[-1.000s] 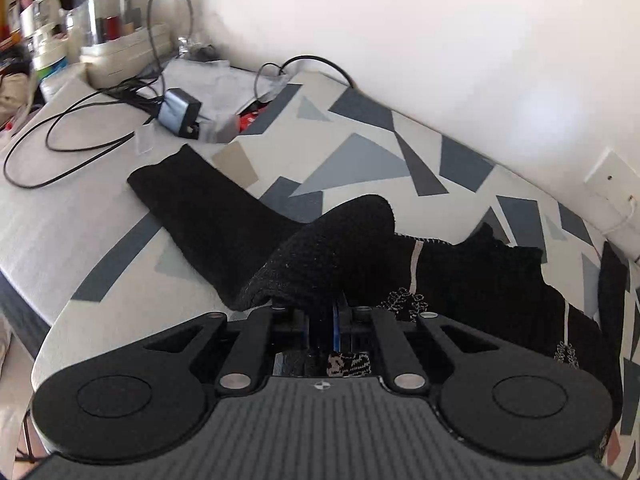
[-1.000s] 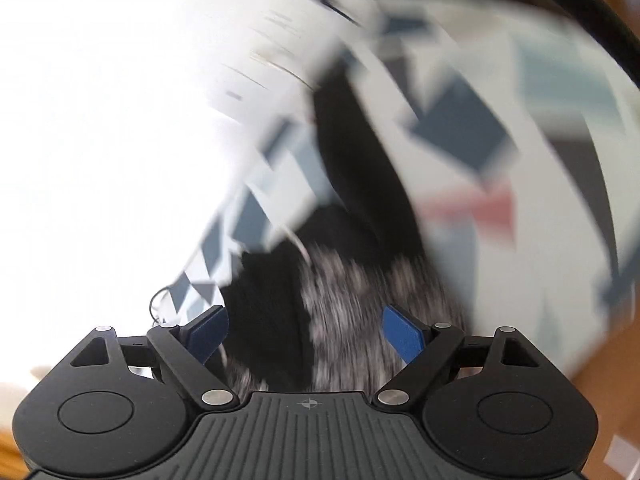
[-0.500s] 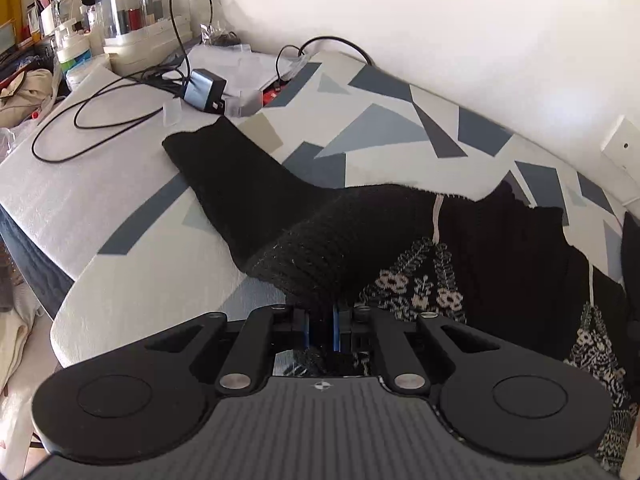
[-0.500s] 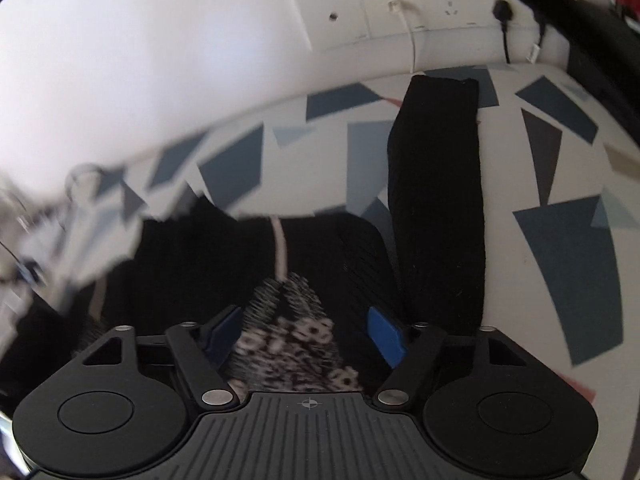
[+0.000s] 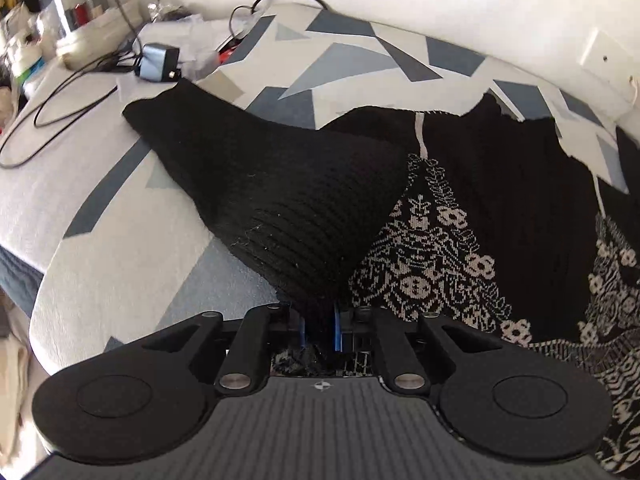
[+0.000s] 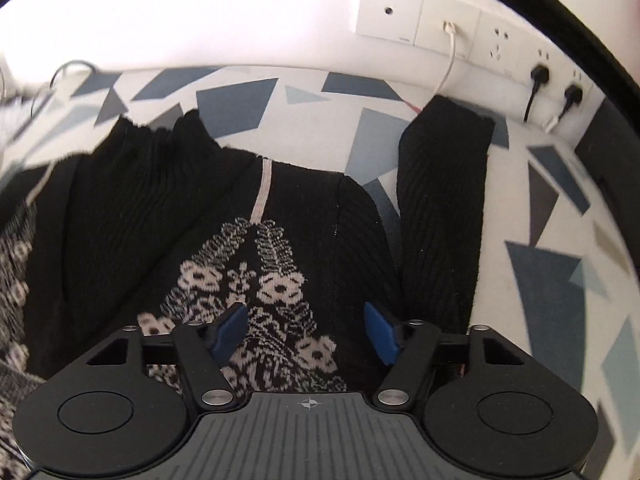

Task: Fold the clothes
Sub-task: 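Lower the sweater onto the bed cover with both grippers, spreading it flat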

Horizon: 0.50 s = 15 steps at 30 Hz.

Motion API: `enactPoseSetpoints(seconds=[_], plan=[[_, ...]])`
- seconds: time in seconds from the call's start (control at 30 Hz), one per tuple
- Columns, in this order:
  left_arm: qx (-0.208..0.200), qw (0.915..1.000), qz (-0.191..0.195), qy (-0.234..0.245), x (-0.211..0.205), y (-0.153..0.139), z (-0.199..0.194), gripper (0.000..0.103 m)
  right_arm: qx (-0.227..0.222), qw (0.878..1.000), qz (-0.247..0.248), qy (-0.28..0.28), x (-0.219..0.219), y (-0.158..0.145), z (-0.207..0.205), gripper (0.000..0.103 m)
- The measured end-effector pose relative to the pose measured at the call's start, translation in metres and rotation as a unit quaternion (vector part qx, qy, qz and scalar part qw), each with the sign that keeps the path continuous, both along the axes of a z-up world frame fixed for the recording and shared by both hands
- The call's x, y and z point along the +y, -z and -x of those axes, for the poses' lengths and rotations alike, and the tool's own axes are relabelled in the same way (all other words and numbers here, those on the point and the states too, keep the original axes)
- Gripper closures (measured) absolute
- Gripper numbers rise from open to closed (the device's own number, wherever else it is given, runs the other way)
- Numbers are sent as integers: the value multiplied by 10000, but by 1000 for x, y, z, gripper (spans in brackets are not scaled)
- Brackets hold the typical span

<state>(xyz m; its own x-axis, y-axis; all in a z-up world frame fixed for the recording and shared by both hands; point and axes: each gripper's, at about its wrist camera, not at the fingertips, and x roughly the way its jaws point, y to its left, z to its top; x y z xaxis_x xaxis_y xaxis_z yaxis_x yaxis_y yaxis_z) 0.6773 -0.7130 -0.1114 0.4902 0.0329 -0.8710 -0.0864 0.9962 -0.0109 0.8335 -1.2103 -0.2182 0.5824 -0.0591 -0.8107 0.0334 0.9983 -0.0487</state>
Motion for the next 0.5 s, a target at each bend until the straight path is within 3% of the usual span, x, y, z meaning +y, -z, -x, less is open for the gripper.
enactPoseSetpoints(seconds=[0.13,0.3,0.5], plan=[[-4,10000,-3,70,-1,4,-7,83,-73,9996,80,251,3,0,2,55],[-9,9984,-355,441,-13,11,-12,71,-113,9992,233,316,10,1,4,68],[-83,9947,-702,742,-23,16,-18,69,-154,9981,442,390,19,4,3,70]])
